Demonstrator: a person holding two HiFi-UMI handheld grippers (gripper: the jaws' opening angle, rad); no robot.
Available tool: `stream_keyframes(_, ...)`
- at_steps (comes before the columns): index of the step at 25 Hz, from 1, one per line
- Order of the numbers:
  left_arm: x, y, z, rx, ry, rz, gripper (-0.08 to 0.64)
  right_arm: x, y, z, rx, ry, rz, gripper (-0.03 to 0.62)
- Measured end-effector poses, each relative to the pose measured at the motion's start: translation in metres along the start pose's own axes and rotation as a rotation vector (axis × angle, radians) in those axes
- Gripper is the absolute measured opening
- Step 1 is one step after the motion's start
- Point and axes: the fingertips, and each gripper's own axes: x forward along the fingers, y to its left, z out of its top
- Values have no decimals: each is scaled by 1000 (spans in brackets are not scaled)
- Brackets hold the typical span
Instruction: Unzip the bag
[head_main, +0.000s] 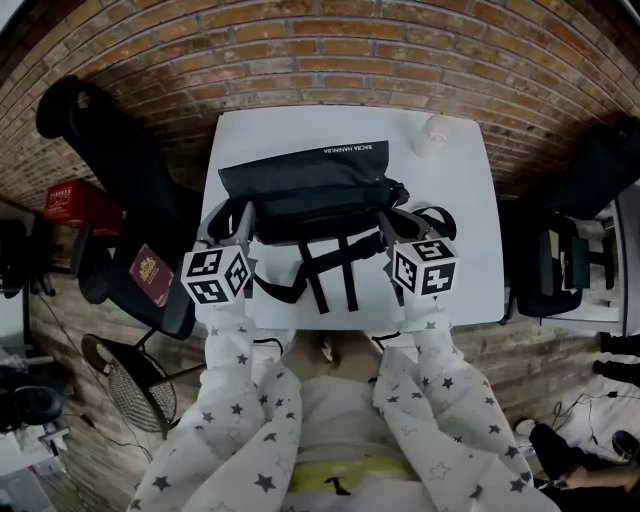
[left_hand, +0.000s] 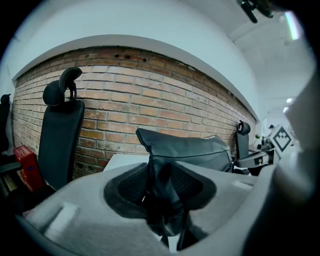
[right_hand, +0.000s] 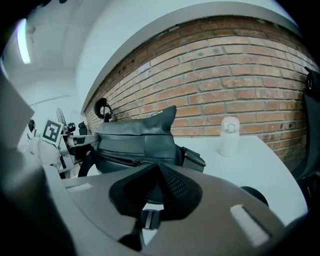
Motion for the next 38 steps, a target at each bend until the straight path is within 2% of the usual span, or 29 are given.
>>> stream_keyframes(19, -2, 7, 1, 8, -9, 46, 144, -16, -37, 3, 49, -29, -123, 17)
stream_keyframes(24, 0, -3, 0, 17, -9, 54, 144, -22, -50, 0, 60, -34, -156, 18)
stream_keyframes(32, -2, -4, 0, -18, -21, 69, 150, -21, -47, 5, 26, -58, -87, 29)
stream_keyframes(33, -3, -5, 0, -14, -19, 74, 152, -21, -46, 8, 23, -75, -74, 41)
stream_keyframes(35, -4, -7, 0, 6, -10, 88, 166, -22, -42, 15, 21, -102, -41, 116)
stream_keyframes(38, -12, -9, 2, 25, -11, 112, 176, -24, -38, 23, 3, -134, -19, 124)
